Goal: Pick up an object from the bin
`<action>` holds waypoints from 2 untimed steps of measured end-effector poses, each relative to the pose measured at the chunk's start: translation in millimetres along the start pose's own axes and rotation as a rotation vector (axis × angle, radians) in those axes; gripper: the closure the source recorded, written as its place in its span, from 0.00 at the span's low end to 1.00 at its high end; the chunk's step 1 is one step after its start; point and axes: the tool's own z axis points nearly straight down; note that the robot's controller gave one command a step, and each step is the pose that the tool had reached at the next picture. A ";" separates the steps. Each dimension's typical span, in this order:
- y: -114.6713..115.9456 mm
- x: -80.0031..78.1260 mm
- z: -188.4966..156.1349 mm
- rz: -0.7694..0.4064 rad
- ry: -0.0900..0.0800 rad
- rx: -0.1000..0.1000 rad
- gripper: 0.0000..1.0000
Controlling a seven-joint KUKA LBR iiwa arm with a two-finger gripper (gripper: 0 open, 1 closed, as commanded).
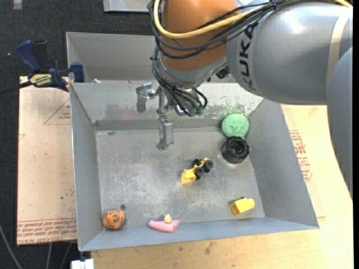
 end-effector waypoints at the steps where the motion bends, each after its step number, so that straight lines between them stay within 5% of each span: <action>1: -9.3 -4.7 -24.0 -0.024 -0.014 0.002 0.00; 2: -8.2 -0.6 11.0 -0.177 -0.006 0.002 0.00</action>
Offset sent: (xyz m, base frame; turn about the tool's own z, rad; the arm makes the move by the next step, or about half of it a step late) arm -0.0017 -0.0080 -0.0396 -0.2977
